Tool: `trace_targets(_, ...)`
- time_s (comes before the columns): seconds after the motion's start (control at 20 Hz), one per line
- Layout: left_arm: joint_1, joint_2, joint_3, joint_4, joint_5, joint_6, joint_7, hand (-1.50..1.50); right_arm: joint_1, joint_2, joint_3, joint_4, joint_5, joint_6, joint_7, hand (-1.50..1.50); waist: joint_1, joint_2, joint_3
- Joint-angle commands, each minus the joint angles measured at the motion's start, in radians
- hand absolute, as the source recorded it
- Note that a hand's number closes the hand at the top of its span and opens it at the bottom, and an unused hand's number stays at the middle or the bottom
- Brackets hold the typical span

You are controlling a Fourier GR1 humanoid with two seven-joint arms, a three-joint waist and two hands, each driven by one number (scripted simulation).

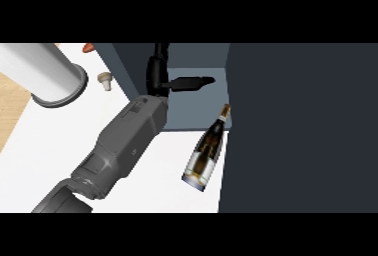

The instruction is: Pick up the wine, place it into the cabinet and close the cabinet

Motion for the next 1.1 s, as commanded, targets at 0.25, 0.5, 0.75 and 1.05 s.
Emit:
trace_targets(0.25, 0.141, 0.042, -0.048, -0.28, -0.028, -0.003, 0.082, -1.5, 0.076, -0.01, 0.007, -0.217, -0.045, -0.027, 0.088, -1.5, 0.022, -0.012, 0.0)
trace_targets(0.5, 0.287, 0.042, -0.096, -0.45, -0.054, 0.018, 0.094, -1.5, 0.063, -0.045, -0.051, -0.237, -0.103, -0.008, 0.094, -1.5, 0.02, -0.008, 0.0)
trace_targets(0.75, 0.428, 0.067, -0.155, -0.694, -0.059, 0.021, 0.168, -1.5, 0.024, -0.043, -0.035, -0.215, -0.084, -0.029, 0.114, -1.5, 0.03, -0.009, 0.0)
trace_targets(1.05, 0.638, 0.047, -0.265, -0.961, -0.107, 0.135, 0.201, -1.5, 0.052, -0.033, 0.02, -0.229, -0.023, -0.045, 0.09, -1.5, 0.022, -0.01, 0.0)
